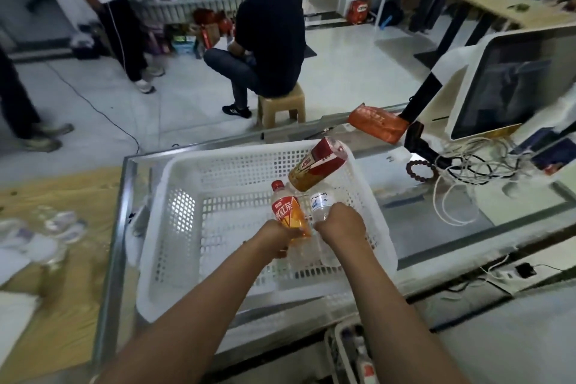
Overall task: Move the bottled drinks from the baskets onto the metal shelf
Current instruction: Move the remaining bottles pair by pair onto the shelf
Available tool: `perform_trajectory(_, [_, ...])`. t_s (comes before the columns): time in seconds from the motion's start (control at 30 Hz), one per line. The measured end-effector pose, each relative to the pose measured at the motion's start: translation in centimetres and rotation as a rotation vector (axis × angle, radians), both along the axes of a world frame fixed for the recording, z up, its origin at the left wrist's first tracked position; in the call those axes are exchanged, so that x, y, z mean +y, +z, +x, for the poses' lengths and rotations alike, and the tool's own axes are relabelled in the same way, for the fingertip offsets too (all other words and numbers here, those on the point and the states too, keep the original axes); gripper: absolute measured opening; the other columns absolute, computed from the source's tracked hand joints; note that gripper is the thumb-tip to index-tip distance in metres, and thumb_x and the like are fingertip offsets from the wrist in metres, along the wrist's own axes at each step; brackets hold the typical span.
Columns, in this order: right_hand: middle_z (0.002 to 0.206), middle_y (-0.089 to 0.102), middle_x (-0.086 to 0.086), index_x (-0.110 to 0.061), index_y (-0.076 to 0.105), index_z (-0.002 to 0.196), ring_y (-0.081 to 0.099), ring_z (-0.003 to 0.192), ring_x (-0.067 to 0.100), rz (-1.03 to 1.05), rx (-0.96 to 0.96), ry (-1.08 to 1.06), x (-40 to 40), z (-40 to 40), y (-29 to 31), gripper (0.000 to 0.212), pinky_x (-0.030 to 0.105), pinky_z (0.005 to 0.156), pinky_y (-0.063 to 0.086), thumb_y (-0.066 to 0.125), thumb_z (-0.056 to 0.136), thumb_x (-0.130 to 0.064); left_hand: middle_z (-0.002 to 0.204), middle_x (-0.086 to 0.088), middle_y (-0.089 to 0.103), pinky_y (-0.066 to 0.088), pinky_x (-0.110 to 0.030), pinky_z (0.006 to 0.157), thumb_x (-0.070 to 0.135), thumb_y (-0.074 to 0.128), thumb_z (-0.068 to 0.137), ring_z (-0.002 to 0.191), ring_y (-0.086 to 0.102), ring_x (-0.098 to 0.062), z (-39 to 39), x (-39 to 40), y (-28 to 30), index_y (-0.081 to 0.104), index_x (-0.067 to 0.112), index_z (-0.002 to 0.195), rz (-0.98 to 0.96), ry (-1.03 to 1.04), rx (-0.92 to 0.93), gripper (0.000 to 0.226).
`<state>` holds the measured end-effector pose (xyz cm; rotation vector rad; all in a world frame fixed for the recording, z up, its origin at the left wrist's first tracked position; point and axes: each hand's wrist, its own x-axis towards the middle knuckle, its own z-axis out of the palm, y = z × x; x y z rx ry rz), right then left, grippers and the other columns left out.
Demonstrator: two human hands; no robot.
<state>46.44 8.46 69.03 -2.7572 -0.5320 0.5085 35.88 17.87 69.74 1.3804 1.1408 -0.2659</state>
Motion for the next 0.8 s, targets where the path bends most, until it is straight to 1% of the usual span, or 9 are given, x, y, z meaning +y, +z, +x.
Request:
perform_trajectory(0.07, [0.097,0.069,0.002,-0.02,0.062,0.091,0.063,0.083,0.02,-0.014,0.033,0.027,0.4,0.3,0.0,0.027,0.028,0.067,0.049,0.077,0.079,-0.04,0.111,-0.014,0.066,0.054,-0.044,0.092,0.032,0.083,0.075,0.102,0.064,-0.031,0.2,0.1,-0.3,0.06,0.01,0.105,0.002,0.044,-0.003,0.043])
perform_trajectory(0.13, [0.099,0.068,0.003,-0.021,0.063,0.096,0.064,0.087,0.021,-0.009,0.074,0.035,0.6,0.5,-0.2,0.039,0.027,0.067,0.048,0.081,0.072,-0.046,0.112,-0.014,0.066,0.055,-0.045,0.091,0.032,0.086,0.07,0.101,0.065,-0.03,0.2,0.3,-0.3,0.058,0.006,0.116,-0.013,0.084,0.022,0.06])
perform_trajectory(0.2, [0.102,0.068,0.004,-0.021,0.065,0.101,0.066,0.092,0.023,0.009,0.086,0.034,0.6,0.5,-0.5,0.043,0.028,0.071,0.051,0.079,0.071,-0.05,0.11,-0.014,0.067,0.056,-0.043,0.088,0.031,0.089,0.067,0.099,0.066,-0.029,0.1,0.6,-0.3,0.058,0.006,0.117,-0.029,0.112,0.049,0.064])
perform_trajectory(0.37, [0.101,0.07,0.001,-0.028,0.056,0.088,0.067,0.092,0.024,0.096,0.14,0.027,0.4,0.4,-0.8,0.035,0.029,0.07,0.046,0.071,0.077,-0.057,0.117,-0.015,0.064,0.054,-0.048,0.089,0.024,0.089,0.065,0.104,0.064,-0.031,0.5,0.8,0.0,0.053,0.007,0.12,-0.039,0.149,0.07,0.068])
perform_trajectory(0.47, [0.099,0.07,0.002,-0.028,0.052,0.084,0.066,0.089,0.023,0.084,0.159,0.006,0.5,0.9,-0.6,0.033,0.029,0.068,0.047,0.074,0.077,-0.05,0.114,-0.015,0.063,0.054,-0.051,0.088,0.025,0.089,0.066,0.104,0.063,-0.033,1.2,0.5,0.2,0.05,0.009,0.115,0.007,0.12,0.081,0.065])
perform_trajectory(0.53, [0.094,0.066,0.002,-0.026,0.053,0.088,0.064,0.085,0.022,0.059,0.186,0.001,0.6,1.2,-0.5,0.035,0.028,0.068,0.048,0.078,0.075,-0.045,0.109,-0.013,0.064,0.056,-0.048,0.085,0.028,0.089,0.066,0.1,0.064,-0.031,1.4,0.4,0.2,0.051,0.012,0.109,0.06,0.097,0.095,0.059])
perform_trajectory(0.63, [0.086,0.059,0.0,-0.023,0.053,0.093,0.058,0.078,0.021,0.044,0.21,-0.028,0.7,1.4,-0.4,0.037,0.028,0.065,0.047,0.08,0.074,-0.039,0.104,-0.011,0.066,0.057,-0.048,0.083,0.029,0.09,0.064,0.094,0.066,-0.029,1.5,0.1,0.3,0.055,0.012,0.109,0.106,0.089,0.09,0.059])
perform_trajectory(0.73, [0.08,0.055,-0.003,-0.023,0.051,0.096,0.055,0.076,0.02,0.083,0.219,-0.085,0.6,1.1,-0.3,0.038,0.03,0.065,0.047,0.079,0.075,-0.037,0.1,-0.01,0.068,0.059,-0.046,0.077,0.032,0.091,0.061,0.09,0.068,-0.028,1.5,0.0,0.3,0.059,0.014,0.107,0.15,0.07,0.073,0.058])
perform_trajectory(0.8, [0.076,0.051,-0.004,-0.024,0.05,0.097,0.052,0.071,0.018,0.102,0.232,-0.139,0.2,0.5,0.0,0.04,0.03,0.06,0.043,0.079,0.074,-0.039,0.095,-0.008,0.069,0.06,-0.044,0.072,0.034,0.091,0.06,0.085,0.068,-0.027,1.2,0.1,0.2,0.06,0.017,0.098,0.18,0.04,0.067,0.052])
